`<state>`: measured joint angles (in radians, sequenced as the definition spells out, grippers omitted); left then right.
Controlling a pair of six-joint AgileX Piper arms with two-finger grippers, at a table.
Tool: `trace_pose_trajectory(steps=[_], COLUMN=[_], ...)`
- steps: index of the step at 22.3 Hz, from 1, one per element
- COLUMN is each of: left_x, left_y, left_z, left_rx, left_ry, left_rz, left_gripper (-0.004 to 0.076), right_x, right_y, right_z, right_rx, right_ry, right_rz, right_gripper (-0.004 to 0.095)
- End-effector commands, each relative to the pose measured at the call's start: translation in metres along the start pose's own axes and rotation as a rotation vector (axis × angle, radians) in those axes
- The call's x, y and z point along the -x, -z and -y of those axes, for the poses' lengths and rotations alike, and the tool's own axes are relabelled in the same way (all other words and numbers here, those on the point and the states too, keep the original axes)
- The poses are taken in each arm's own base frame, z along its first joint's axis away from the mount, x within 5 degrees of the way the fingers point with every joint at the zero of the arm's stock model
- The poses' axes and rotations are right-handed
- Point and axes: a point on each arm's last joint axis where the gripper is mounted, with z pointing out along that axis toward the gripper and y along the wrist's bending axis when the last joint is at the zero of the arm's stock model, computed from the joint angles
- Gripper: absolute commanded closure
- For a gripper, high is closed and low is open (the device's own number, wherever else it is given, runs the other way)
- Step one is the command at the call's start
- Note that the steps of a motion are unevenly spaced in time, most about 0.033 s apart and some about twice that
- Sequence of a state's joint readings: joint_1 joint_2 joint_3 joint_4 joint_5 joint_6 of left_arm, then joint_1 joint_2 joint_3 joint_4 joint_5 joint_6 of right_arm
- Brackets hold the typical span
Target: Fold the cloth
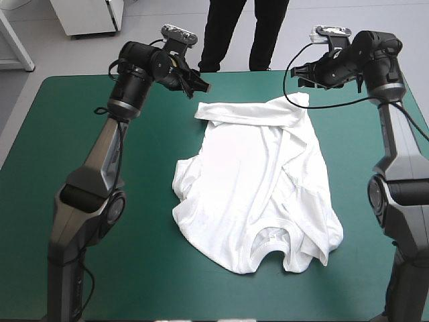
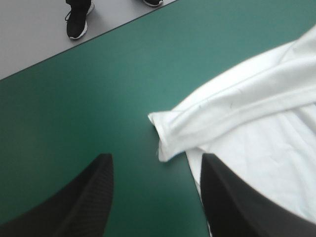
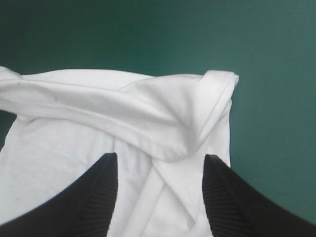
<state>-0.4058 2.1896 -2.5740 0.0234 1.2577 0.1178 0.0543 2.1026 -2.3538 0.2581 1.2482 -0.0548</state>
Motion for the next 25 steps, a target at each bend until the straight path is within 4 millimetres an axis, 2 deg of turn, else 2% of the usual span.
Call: trace_pose_trajectory(steps=[1, 4, 5, 6, 7, 8, 9, 12, 13, 16, 18, 21, 25], left_x=[-0.009, -0.039, -0.063, -0.073, -0.095, -0.105, -0.120, -0.137, -0.144, -0.164, -0.177, -0.189, -0.194], left_y=[0.067, 0.091, 0.101, 0.106, 0.118, 0.121, 0.134, 0.155, 0.158, 0.139, 0.120, 0.098, 0.075], left_z=[0.001, 0.004, 0.008, 0.009, 0.012, 0.013, 0.017, 0.030, 0.041, 0.068, 0.075, 0.081, 0.091], left_rx=[-0.013, -0.024, -0.036, -0.041, -0.052, -0.054, -0.081, -0.125, -0.138, -0.090, -0.047, -0.066, -0.117], left_ry=[0.000, 0.001, -0.001, 0.000, 0.002, 0.002, 0.013, 0.027, 0.026, 0.023, 0.063, 0.076, 0.109], left_rz=[-0.013, -0.100, -0.166, -0.188, -0.229, -0.249, -0.257, -0.247, -0.262, -0.366, -0.435, -0.498, -0.537], left_gripper=[0.0338, 0.0338, 0.0338, 0.0338, 0.0338, 0.0338, 0.0339, 0.0338, 0.0339, 0.0338, 0.0338, 0.0338, 0.0339], right_x=[-0.007, -0.026, -0.039, -0.046, -0.059, -0.067, -0.081, -0.114, -0.129, -0.156, -0.167, -0.175, -0.179], right_y=[0.062, 0.076, 0.091, 0.098, 0.110, 0.118, 0.132, 0.163, 0.172, 0.192, 0.200, 0.207, 0.204], right_z=[-0.013, -0.017, -0.020, -0.021, -0.023, -0.024, -0.027, -0.033, -0.034, -0.036, -0.038, -0.040, -0.038], right_rx=[0.012, 0.012, 0.009, 0.001, -0.006, -0.011, -0.023, -0.041, -0.051, -0.069, -0.070, -0.070, -0.072], right_ry=[0.010, -0.007, -0.009, -0.010, -0.011, -0.009, -0.007, -0.005, -0.007, -0.011, -0.015, -0.012, -0.015], right_rz=[0.059, 0.019, 0.007, 0.001, -0.010, -0.012, -0.014, -0.003, -0.004, 0.014, 0.026, 0.038, 0.024], right_gripper=[0.0422, 0.0422, 0.0422, 0.0422, 0.0422, 0.0422, 0.0422, 0.0422, 0.0422, 0.0422, 0.0422, 0.0428, 0.0476])
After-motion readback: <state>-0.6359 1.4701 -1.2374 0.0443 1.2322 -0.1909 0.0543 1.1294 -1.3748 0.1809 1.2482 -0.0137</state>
